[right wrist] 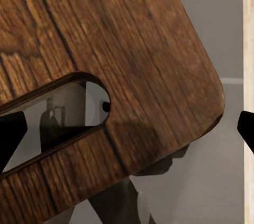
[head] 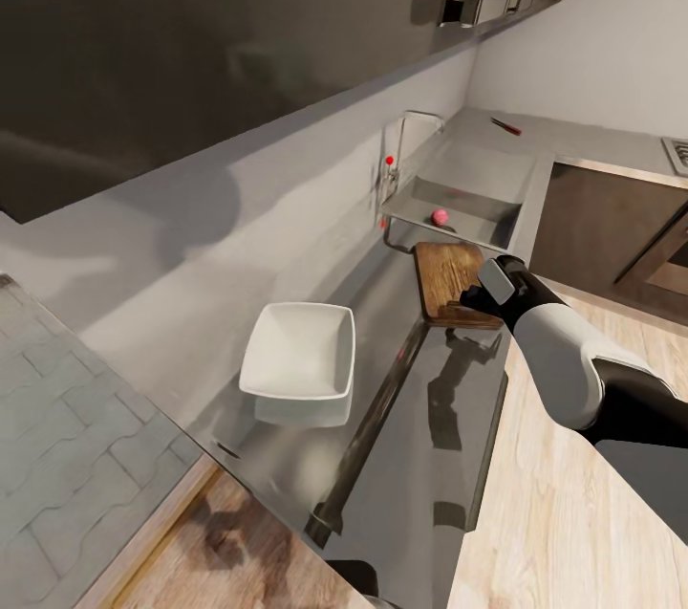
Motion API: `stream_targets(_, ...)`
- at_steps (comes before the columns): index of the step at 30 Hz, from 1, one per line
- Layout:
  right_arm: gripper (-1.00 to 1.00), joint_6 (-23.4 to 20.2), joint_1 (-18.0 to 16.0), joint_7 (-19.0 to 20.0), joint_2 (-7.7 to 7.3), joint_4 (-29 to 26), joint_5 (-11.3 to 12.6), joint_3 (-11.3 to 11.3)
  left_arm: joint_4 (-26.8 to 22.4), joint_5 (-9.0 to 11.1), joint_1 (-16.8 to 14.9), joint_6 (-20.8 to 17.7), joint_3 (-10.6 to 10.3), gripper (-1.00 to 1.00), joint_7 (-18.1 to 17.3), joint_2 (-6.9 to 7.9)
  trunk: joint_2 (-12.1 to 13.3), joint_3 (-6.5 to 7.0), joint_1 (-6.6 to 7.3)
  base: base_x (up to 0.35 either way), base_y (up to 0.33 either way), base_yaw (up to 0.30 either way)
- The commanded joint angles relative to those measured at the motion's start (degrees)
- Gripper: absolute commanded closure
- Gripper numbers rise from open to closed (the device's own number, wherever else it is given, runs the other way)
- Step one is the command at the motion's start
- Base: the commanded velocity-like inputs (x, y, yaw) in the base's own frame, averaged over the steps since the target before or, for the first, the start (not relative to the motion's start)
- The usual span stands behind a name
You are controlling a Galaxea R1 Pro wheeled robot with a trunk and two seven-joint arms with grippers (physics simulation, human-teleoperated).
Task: In the kitchen, take the Vidalia onion out of the sink, dice it on the chopping board with the paring knife, put the diced onion into the bowl on the countertop, then place both the paring knife and the chopping board into the sink.
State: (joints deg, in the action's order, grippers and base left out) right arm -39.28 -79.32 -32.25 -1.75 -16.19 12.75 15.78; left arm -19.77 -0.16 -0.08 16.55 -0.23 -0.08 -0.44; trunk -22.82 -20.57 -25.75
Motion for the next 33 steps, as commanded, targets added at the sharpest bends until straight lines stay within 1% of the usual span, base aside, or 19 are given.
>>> stream_targets(1, -1.00, -0.10, -0.04, -0.45, 0.00, -0.07, 0.61, -0.05, -0.01, 0.00, -0.01, 0.15, -0.01, -1.00, -0.01, 0.00, -0.10, -0.09, -0.03, 0.000, 0.000, 0.000)
stream_targets(19, -1.00, -0.10, 0.05, -0.45, 0.00, -0.07, 0.61, -0.05, -0.01, 0.07, -0.01, 0.15, -0.02, -1.00, -0.01, 0.00, -0.10, -0.12, -0.03, 0.000, 0.000, 0.000)
stream_targets(33, -1.00, -0.10, 0.05, -0.45, -0.01, -0.07, 0.61, -0.05, -0.01, 0.07, -0.01, 0.15, -0.02, -1.00, -0.01, 0.00, -0.10, -1.06, -0.03, 0.000, 0.000, 0.000)
